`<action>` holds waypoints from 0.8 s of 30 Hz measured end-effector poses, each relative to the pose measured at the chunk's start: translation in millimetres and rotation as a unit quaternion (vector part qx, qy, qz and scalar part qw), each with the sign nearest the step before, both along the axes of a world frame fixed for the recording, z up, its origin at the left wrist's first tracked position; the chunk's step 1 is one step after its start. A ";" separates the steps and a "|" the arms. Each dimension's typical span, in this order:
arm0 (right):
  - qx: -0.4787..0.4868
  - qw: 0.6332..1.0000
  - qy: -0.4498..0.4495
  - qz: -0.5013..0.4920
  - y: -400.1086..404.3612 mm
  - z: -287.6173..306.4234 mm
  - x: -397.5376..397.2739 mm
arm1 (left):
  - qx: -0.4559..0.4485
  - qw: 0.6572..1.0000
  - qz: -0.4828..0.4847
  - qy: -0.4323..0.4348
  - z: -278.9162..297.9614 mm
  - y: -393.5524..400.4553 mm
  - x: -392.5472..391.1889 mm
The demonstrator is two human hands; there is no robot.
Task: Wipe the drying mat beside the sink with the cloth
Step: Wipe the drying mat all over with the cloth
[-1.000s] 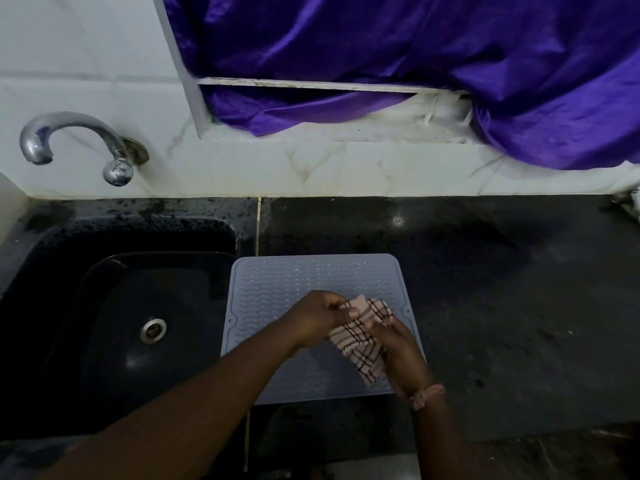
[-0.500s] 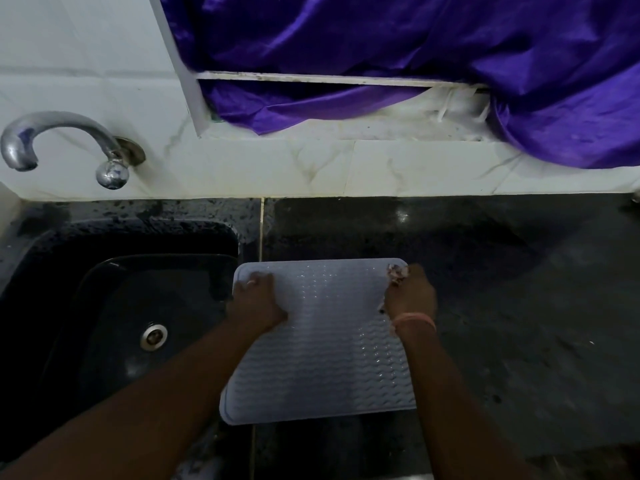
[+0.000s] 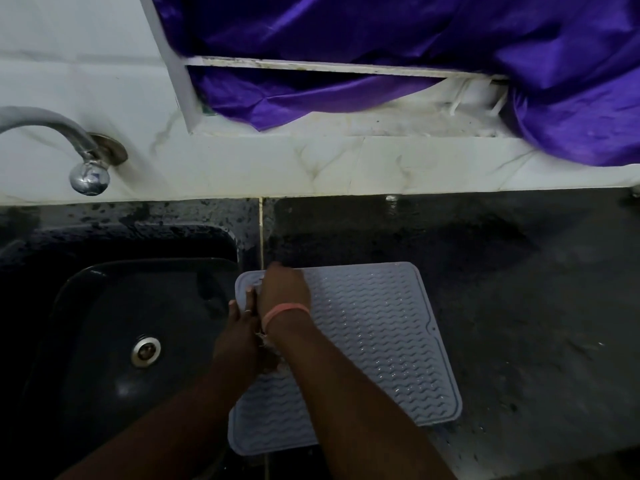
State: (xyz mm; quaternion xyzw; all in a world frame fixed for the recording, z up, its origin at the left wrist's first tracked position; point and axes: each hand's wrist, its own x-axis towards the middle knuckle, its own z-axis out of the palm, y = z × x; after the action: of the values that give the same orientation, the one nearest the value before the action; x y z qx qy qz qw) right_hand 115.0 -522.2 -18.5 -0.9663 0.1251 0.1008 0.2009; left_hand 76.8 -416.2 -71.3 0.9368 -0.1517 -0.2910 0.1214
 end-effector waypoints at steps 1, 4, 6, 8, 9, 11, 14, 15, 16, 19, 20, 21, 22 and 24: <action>0.025 0.999 0.002 0.021 0.8 3.9 2.3 | -0.011 1.000 0.006 0.002 0.4 0.5 0.2; 0.049 0.998 -0.022 -0.018 -44.3 16.2 4.0 | -0.006 1.000 0.010 0.029 5.7 -1.8 1.8; -0.004 0.995 -0.045 -0.094 -100.0 20.6 -1.8 | 0.001 1.000 -0.008 0.016 6.7 -2.0 0.1; -0.071 0.979 -0.040 -0.188 -162.2 20.8 -11.8 | 0.002 1.000 -0.015 0.012 6.3 0.0 -2.4; -0.093 0.968 -0.025 -0.230 -188.4 19.6 -17.4 | -0.001 1.000 -0.009 0.016 7.3 0.5 -3.1; -0.107 0.956 0.012 -0.273 -214.6 12.5 -22.5 | -0.005 1.000 -0.001 0.014 9.1 -0.6 -2.7; -0.107 0.963 0.033 -0.245 -179.0 -2.0 -13.3 | -0.002 1.000 0.007 0.010 9.7 -3.3 -3.2; -0.108 0.968 0.029 -0.225 -155.4 -6.0 -9.4 | 0.001 1.000 0.004 0.008 9.7 -3.9 -3.4; -0.105 0.974 0.021 -0.200 -130.8 -9.4 -6.4 | 0.002 1.000 0.005 0.008 9.2 -4.7 -3.6; -0.106 0.990 -0.019 -0.090 -62.1 -15.4 -7.8 | -0.001 1.000 0.020 0.011 7.8 -5.5 -3.1; -0.104 0.994 -0.030 -0.036 -41.5 -16.4 -11.2 | 0.008 1.000 0.013 0.007 6.6 -5.0 -2.5; -0.094 0.995 -0.035 0.023 -25.3 -14.6 -14.7 | 0.022 1.000 0.003 0.000 5.3 -5.4 -1.5; -0.083 0.993 -0.032 0.077 -15.5 -11.2 -18.3 | 0.032 0.999 -0.001 -0.003 4.2 -6.1 -0.9; -0.070 0.989 -0.031 0.126 -20.1 -4.5 -18.5 | 0.036 0.999 0.014 -0.007 6.4 -7.6 -1.1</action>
State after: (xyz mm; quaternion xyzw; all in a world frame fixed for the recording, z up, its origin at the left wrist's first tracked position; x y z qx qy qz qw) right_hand 96.5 -542.2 -23.0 -0.9888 0.0029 0.0858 0.1221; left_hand 75.7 -423.8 -64.9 0.9445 -0.1294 -0.2880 0.0909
